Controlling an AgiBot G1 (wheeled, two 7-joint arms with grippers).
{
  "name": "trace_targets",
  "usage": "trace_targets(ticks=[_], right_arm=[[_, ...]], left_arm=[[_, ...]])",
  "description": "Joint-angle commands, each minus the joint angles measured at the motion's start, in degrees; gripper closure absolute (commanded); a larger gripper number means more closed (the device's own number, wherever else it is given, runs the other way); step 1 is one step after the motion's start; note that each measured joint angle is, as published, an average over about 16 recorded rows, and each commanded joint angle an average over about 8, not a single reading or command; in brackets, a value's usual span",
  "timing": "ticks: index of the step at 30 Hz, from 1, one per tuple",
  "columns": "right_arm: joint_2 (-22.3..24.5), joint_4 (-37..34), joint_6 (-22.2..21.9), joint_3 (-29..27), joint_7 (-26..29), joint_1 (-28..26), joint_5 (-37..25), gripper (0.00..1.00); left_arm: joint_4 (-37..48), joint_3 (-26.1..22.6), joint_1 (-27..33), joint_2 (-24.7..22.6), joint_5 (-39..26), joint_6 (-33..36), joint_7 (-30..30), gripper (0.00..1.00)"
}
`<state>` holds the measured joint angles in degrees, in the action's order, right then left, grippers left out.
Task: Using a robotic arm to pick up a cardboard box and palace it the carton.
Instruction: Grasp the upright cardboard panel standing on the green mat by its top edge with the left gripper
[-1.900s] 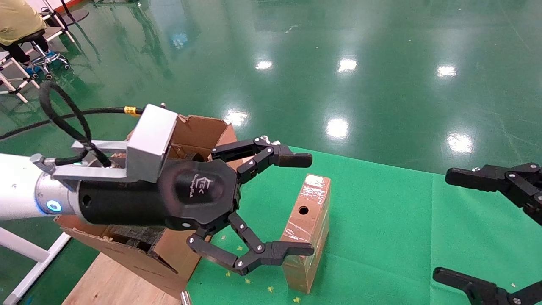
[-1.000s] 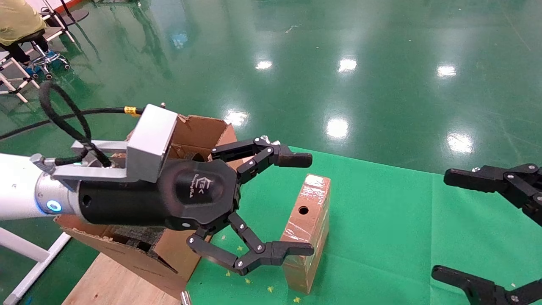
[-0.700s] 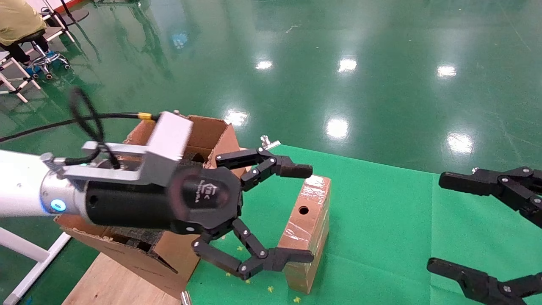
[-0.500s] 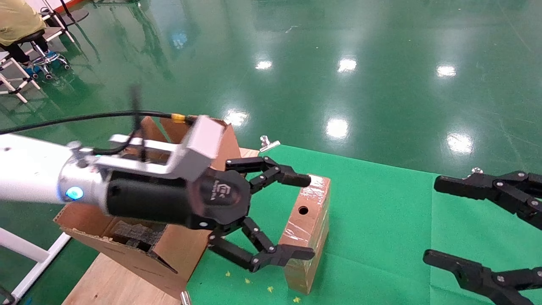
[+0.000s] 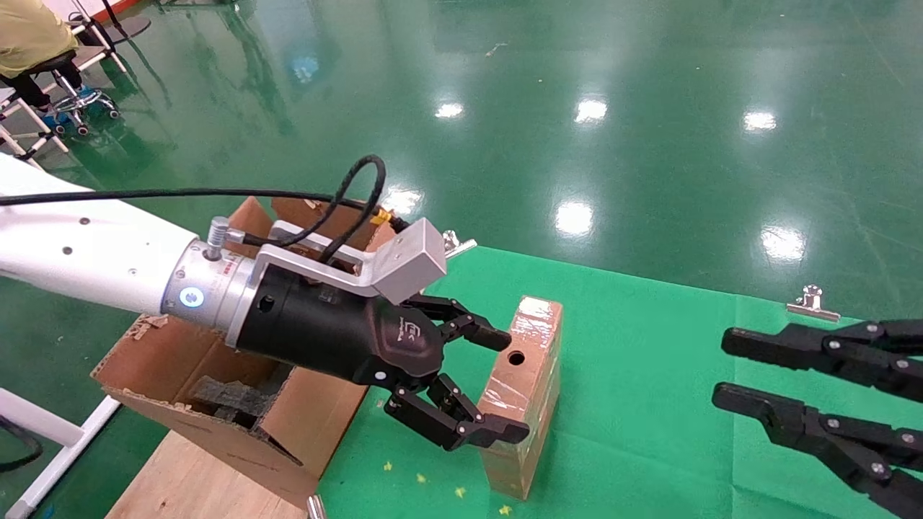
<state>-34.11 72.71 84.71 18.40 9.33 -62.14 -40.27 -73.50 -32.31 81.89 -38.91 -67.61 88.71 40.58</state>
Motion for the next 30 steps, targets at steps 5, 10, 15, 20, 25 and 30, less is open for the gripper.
trace_targets(ticks=[5, 10, 15, 20, 25, 30], right_arm=[[0.0, -0.01, -0.01, 0.0, 0.0, 0.0, 0.01, 1.0], [0.0, -0.02, -0.01, 0.01, -0.01, 0.0, 0.01, 1.0], [0.0, -0.02, -0.01, 0.02, -0.01, -0.01, 0.02, 1.0], [0.0, -0.02, -0.01, 0.03, -0.02, -0.01, 0.02, 1.0], [0.01, -0.03, -0.02, 0.03, -0.02, 0.0, 0.03, 1.0], [0.01, -0.04, -0.03, 0.02, -0.02, 0.0, 0.04, 1.0]], left_arm=[[0.46, -0.77, 0.57, -0.27, -0.8, 0.25, 1.32, 0.0], [1.56, -3.43, 3.64, -1.82, -4.47, 0.8, 5.77, 0.0], [3.11, -8.38, 9.39, -5.27, -10.16, 1.61, 13.25, 0.0], [5.14, -14.84, 15.17, -8.88, -14.04, 2.27, 21.28, 0.0], [7.22, -20.13, 19.34, -11.52, -15.4, 2.54, 27.12, 0.0], [8.0, -21.69, 20.54, -12.22, -15.3, 2.09, 28.22, 0.0]])
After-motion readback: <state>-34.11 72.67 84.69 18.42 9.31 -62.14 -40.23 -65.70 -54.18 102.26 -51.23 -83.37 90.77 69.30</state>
